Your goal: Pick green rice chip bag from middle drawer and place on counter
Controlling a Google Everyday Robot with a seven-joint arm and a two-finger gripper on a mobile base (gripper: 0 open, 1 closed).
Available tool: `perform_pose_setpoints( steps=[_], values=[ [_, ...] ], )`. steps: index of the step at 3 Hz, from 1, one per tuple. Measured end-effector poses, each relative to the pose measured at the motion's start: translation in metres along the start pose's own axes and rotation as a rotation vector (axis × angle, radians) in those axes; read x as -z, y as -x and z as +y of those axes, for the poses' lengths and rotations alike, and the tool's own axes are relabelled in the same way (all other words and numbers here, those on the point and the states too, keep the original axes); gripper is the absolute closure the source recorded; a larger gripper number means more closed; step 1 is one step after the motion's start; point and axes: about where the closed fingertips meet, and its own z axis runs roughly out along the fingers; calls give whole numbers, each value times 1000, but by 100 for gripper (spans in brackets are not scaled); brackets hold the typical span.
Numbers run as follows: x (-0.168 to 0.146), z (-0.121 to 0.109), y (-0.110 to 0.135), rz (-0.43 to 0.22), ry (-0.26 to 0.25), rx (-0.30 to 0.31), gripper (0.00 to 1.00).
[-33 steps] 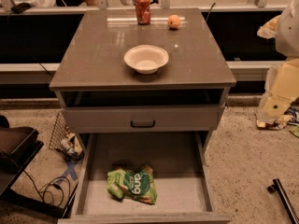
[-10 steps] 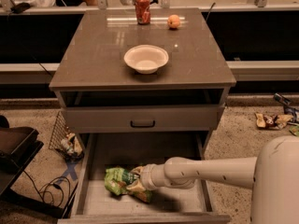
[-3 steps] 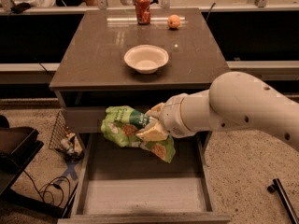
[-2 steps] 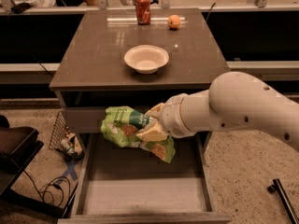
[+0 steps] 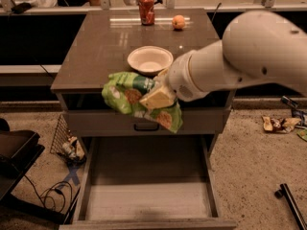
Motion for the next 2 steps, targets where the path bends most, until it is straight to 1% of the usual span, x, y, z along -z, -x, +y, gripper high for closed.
perform_pose_setpoints(
  steps=[1,2],
  values=[
    [20,-46,31,18,-34,-51,100],
    [24,-105,62,44,-91,-94,100]
  ],
)
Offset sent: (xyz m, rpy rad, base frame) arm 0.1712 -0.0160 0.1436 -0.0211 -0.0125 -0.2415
